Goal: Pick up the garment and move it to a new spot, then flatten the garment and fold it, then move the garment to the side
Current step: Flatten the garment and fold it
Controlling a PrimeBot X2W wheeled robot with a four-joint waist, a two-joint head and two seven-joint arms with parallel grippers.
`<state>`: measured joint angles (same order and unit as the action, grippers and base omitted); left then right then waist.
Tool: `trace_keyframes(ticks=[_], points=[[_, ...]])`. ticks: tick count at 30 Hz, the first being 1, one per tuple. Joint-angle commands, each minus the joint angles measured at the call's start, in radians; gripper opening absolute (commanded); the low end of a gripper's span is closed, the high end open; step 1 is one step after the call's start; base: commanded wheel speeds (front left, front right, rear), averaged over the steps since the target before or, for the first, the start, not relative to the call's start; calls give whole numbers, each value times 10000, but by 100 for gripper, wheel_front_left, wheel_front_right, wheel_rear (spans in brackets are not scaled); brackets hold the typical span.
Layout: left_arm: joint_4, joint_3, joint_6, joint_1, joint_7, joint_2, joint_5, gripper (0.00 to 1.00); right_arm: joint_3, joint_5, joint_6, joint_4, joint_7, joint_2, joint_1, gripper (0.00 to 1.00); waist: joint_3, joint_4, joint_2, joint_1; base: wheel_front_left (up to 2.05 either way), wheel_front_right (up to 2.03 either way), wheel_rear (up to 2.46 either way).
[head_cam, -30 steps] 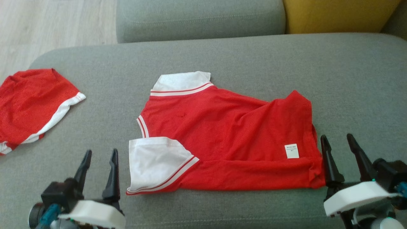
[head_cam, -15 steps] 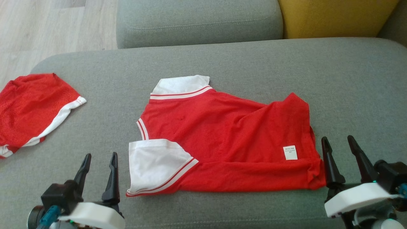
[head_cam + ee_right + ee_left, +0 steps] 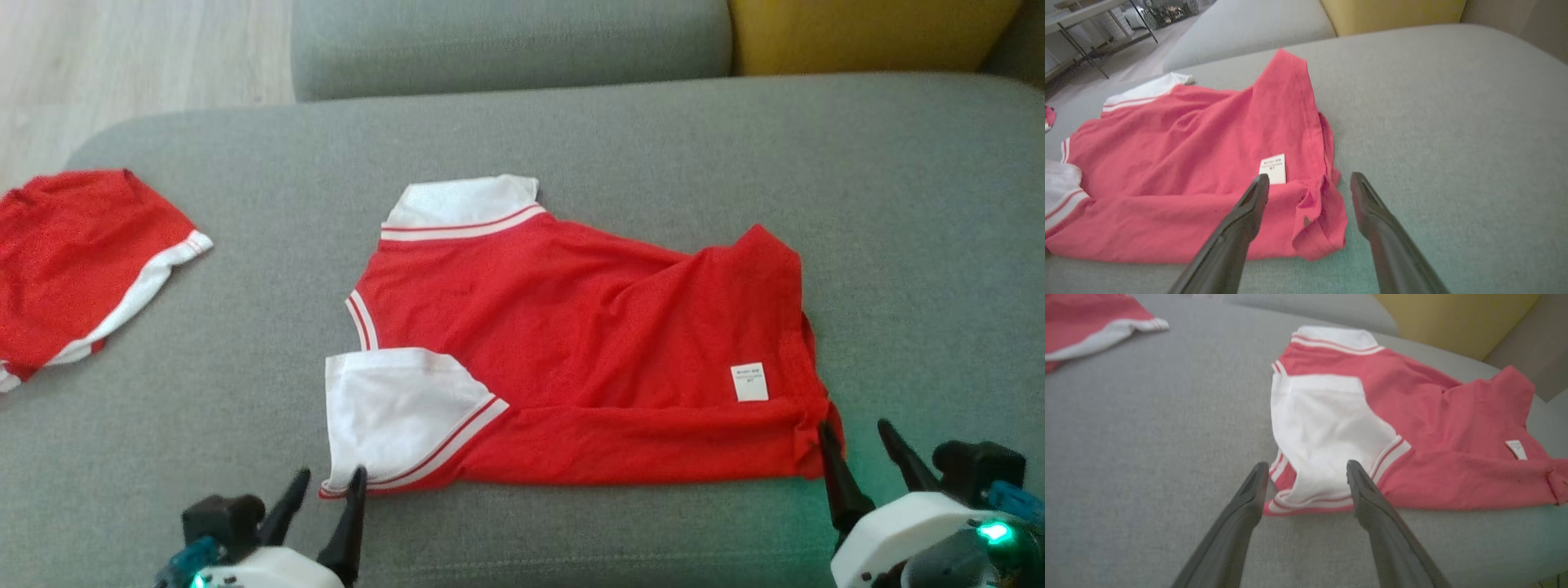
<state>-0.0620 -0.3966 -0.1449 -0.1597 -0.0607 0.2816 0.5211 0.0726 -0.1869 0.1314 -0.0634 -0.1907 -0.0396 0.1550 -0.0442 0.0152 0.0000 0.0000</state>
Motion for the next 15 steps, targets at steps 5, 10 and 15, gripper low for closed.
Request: trace_keyframes(ticks=[5, 10, 15], points=[[-606, 307, 448, 955, 174, -41, 426, 100, -46, -179, -7, 16, -643, -106, -545, 100, -582, -6, 0, 0, 0, 0, 0], [-1271, 325, 794, 1574, 306, -82, 682, 100, 29, -321, -7, -235, -1346, -106, -935, 100, -1104, -35, 0, 0, 0, 0, 0], [-1751, 313, 1122, 2052, 425, -142, 918, 100, 104, -465, -7, -486, -1718, -106, -1253, 100, -1408, -70, 0, 0, 0, 0, 0]])
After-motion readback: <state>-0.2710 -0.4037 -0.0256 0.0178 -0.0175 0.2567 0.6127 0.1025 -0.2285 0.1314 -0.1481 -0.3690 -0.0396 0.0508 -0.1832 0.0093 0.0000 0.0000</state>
